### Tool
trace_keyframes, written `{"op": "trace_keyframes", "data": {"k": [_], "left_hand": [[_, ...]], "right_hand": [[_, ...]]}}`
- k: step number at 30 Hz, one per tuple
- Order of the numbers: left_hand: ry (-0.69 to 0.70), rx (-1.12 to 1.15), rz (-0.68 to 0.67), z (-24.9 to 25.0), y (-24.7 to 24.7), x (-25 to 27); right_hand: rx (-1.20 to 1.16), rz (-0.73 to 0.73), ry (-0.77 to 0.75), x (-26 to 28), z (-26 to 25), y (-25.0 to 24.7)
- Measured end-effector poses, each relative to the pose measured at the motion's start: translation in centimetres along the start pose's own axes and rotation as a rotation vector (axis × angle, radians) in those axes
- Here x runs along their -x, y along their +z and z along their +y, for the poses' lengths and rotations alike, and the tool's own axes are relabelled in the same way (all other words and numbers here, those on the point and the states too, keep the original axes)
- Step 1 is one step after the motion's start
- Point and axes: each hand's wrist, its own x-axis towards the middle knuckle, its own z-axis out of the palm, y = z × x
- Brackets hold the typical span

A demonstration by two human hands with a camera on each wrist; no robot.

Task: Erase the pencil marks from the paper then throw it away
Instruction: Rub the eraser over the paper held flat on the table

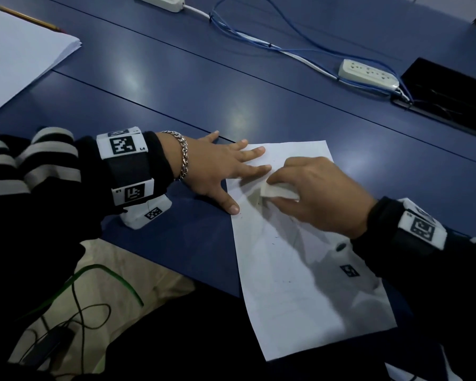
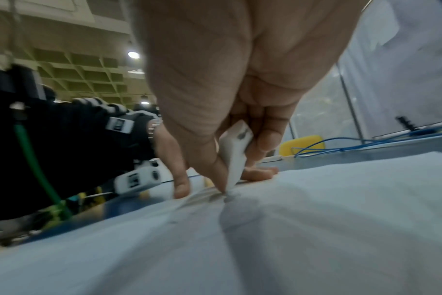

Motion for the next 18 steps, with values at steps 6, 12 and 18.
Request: {"op": "trace_keyframes", "data": {"k": [6, 12, 18], "left_hand": [[0.0, -0.022, -0.007, -0.1, 0.1, -0.1], [0.004, 0.01, 0.0, -0.2, 0.1, 0.0], [-0.006, -0.017, 0.003, -0.1, -0.1, 0.0]], "right_hand": [[-0.03, -0.09, -0.162, 2.6, -4.4, 1.1], [0.007, 0.032, -0.047, 0.6, -1.4, 0.4], [-0.014, -0.072, -0.152, 3.3, -4.8, 1.4]]}}
